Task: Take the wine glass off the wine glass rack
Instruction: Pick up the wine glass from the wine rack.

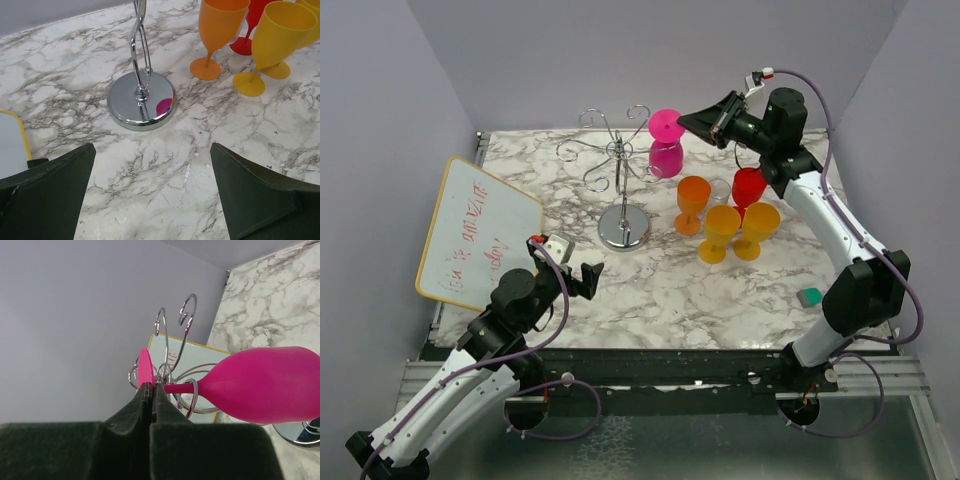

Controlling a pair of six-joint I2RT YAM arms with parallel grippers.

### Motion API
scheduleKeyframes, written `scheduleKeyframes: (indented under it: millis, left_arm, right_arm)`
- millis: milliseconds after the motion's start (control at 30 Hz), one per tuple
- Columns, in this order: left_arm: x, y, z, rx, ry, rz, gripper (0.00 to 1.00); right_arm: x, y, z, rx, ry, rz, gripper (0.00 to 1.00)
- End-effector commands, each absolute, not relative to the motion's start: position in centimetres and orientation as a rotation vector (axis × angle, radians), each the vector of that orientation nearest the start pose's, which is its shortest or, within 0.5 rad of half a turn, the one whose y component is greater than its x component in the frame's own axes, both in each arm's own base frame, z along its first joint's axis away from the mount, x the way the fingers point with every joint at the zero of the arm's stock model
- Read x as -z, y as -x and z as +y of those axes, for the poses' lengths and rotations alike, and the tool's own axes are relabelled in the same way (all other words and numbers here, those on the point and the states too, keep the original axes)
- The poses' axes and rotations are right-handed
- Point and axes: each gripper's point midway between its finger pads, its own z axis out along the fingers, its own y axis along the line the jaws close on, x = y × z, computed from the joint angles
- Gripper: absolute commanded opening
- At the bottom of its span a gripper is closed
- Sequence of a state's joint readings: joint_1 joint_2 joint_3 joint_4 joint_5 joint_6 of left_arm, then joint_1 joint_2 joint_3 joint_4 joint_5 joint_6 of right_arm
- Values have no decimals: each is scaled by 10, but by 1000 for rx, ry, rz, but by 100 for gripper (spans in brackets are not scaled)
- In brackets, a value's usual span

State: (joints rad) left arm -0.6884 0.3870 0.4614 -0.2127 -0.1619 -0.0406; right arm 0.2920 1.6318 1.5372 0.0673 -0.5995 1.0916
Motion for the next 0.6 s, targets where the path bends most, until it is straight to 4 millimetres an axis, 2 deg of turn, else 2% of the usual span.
scheduleKeyframes:
  millis: [0, 333, 567]
  left_arm:
    - [-221, -216, -138, 386, -420, 1665, 99]
    - [-220, -216, -138, 387, -422, 1667, 99]
    - [-220, -216, -139, 388, -424, 1668, 99]
  right_arm:
    - [-426, -407, 258, -1528, -116, 1734, 1]
    - [-411, -400, 245, -1403, -139, 1807, 1]
    - [-412, -390, 252, -1447, -48, 1824, 1]
